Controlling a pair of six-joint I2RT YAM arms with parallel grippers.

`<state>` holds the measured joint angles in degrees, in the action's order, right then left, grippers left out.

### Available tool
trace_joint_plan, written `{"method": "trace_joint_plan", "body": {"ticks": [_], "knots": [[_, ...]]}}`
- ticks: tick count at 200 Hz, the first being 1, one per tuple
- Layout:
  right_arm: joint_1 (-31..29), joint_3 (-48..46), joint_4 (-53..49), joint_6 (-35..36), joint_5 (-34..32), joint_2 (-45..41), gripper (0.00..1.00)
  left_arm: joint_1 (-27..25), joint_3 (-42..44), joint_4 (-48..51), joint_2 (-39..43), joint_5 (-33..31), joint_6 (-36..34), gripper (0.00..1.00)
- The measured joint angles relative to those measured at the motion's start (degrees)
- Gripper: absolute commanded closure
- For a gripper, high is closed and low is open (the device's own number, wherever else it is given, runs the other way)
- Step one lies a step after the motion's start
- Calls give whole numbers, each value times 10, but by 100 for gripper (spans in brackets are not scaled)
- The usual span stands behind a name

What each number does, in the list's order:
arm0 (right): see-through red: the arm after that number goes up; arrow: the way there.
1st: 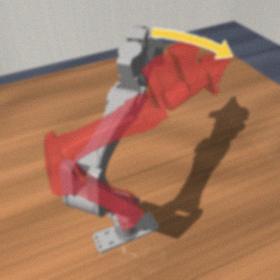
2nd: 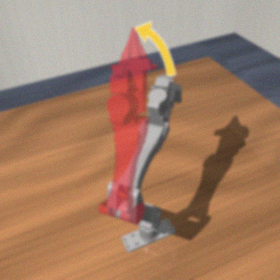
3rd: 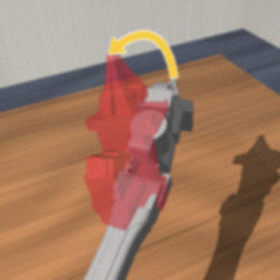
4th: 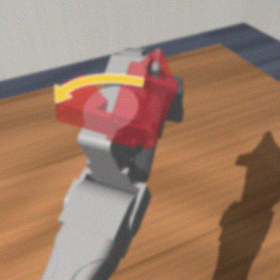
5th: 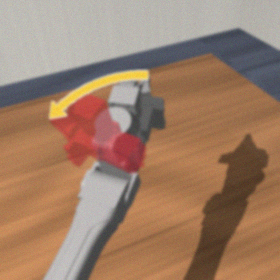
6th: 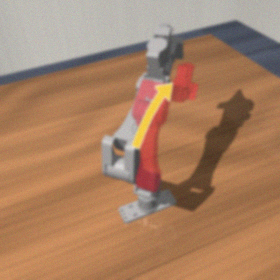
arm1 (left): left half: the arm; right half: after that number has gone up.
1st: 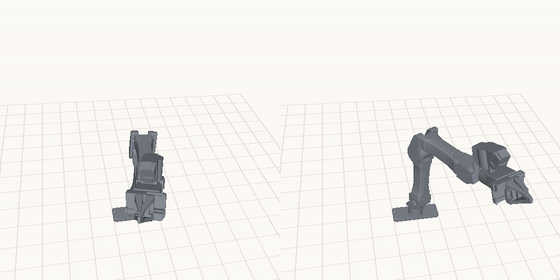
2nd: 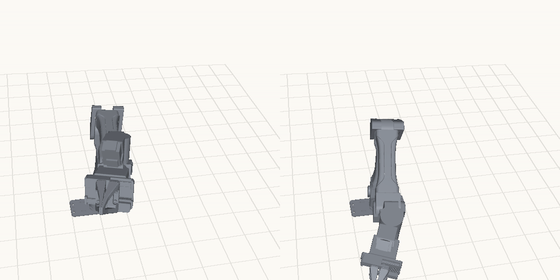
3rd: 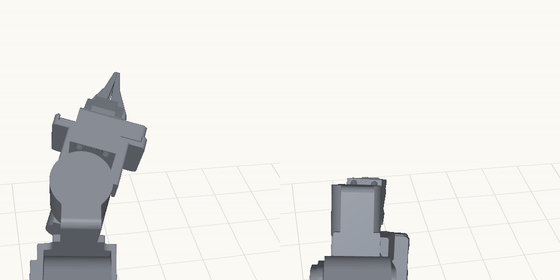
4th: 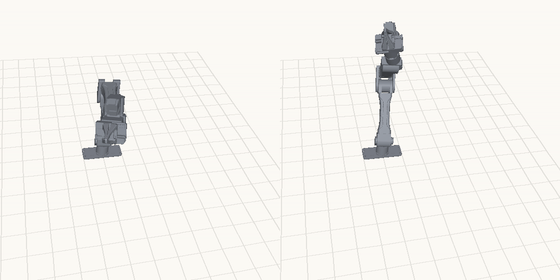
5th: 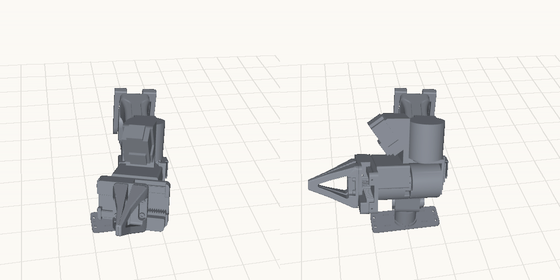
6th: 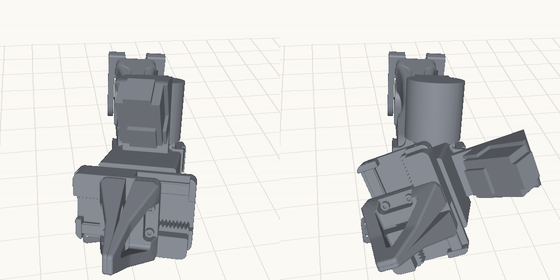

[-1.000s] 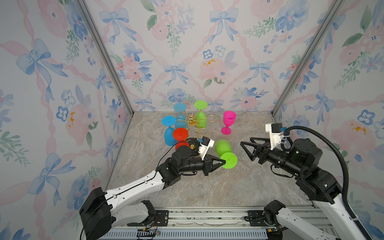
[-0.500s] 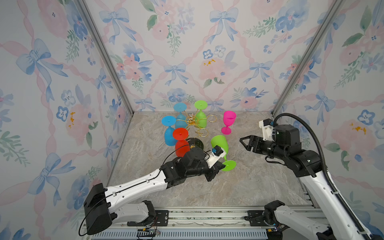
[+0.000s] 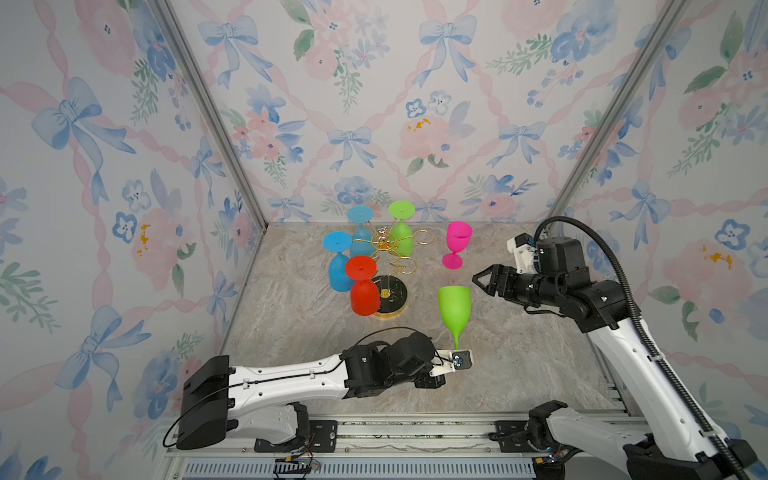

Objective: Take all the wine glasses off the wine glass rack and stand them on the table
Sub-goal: 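Open and withdraw the right gripper while the left gripper pulls the glass back, then lower the right gripper onto the green glass's bowl rim while the left holds the foot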

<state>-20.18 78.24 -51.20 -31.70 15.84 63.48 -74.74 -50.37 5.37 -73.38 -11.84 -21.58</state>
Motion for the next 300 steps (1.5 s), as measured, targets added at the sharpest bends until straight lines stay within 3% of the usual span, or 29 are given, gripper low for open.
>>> {"method": "trace_joint_plan", "body": {"ticks": [55, 138, 252, 300], "knots": [[0, 56, -38, 30, 0, 22, 24, -12, 17, -22, -40, -137, -83, 100], [-3, 94, -75, 63, 22, 83, 28, -44, 142, -221, -65, -319, -241, 100], [-23, 240, -161, 129, 69, 230, 51, -54, 192, -396, -96, -429, -399, 100], [-45, 272, -203, 155, 82, 276, 53, -63, 203, -457, -131, -460, -447, 100]]}}
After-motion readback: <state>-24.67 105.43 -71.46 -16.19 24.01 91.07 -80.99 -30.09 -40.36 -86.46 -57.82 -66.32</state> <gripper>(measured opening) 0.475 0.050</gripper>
